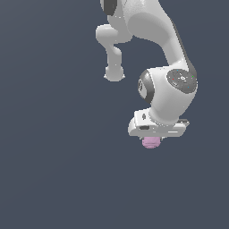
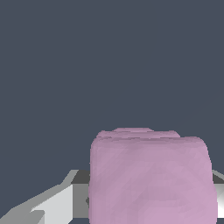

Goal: Pick up the object and move it to a goal position.

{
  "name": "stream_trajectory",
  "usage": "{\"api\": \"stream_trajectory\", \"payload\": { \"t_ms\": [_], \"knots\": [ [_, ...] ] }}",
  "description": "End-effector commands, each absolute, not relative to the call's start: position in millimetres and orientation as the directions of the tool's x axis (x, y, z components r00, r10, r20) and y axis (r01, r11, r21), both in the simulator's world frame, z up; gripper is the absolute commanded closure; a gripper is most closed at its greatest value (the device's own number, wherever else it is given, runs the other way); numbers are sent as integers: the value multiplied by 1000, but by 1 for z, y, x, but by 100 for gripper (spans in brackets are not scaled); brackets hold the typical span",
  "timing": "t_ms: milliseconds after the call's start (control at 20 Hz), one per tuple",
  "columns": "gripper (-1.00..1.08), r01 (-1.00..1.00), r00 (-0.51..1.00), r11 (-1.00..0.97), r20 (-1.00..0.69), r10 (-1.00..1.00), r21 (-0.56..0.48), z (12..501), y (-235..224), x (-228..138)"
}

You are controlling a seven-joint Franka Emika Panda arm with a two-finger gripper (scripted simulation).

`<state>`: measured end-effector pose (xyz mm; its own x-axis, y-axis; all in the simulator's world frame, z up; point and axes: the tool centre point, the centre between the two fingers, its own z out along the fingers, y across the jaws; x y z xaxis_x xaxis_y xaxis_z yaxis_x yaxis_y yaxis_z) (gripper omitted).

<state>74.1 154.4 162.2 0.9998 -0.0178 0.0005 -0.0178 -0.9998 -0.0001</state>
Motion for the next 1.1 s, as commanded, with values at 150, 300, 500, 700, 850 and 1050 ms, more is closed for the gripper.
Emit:
{"api": "stream_trajectory", "payload": {
  "t_ms": [150,300,500,700,850,1050],
  "knots": [
    [108,-19,1000,-1000,0,-19,0,175,170,95],
    [108,-19,1000,-1000,0,-19,0,181,177,105],
    [108,-19,1000,-1000,0,-19,0,187,185,115],
    [108,-19,1000,-1000,0,-19,0,191,190,123],
    [108,-19,1000,-1000,0,-19,0,194,193,127],
    [108,-19,1000,-1000,0,-19,0,195,195,130]
  ]
}}
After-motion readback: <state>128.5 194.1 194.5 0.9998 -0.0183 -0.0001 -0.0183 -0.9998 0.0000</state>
